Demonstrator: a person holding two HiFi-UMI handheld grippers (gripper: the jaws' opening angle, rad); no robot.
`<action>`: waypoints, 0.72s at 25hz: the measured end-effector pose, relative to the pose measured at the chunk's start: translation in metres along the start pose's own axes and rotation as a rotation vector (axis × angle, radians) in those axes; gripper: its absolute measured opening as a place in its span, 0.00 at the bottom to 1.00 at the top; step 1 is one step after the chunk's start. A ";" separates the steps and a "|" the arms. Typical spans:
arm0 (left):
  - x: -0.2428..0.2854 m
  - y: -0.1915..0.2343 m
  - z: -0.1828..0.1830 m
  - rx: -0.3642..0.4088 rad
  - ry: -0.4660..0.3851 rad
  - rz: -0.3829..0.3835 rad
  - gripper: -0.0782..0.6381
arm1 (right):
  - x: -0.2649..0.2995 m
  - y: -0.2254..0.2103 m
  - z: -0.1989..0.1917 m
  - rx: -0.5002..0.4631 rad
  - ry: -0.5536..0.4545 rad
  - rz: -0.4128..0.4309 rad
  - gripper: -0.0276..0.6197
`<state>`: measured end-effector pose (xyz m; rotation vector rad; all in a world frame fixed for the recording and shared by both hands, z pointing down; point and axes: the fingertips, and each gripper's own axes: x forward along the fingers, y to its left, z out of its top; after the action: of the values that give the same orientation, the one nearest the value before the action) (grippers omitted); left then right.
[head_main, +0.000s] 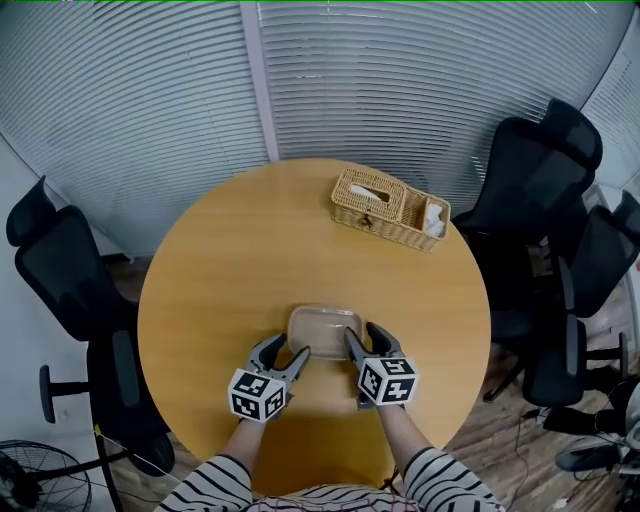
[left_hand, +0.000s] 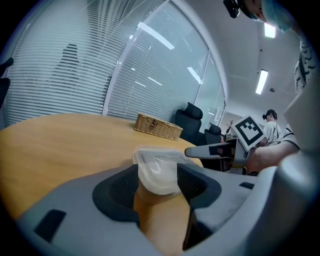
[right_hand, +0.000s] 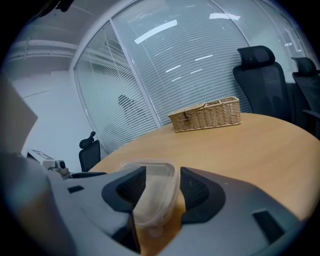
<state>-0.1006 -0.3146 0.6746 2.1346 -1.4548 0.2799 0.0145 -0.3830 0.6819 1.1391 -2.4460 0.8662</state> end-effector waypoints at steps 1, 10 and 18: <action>0.001 0.001 0.000 -0.006 0.000 0.001 0.42 | 0.001 0.000 -0.001 0.002 0.003 0.003 0.37; 0.000 -0.001 0.005 -0.048 -0.027 -0.011 0.42 | 0.000 0.003 0.001 0.033 -0.008 0.007 0.37; -0.015 -0.008 0.019 -0.050 -0.073 -0.016 0.42 | -0.016 0.013 0.013 0.058 -0.055 0.013 0.35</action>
<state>-0.1013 -0.3106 0.6497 2.1360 -1.4691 0.1596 0.0145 -0.3754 0.6590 1.1839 -2.4896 0.9277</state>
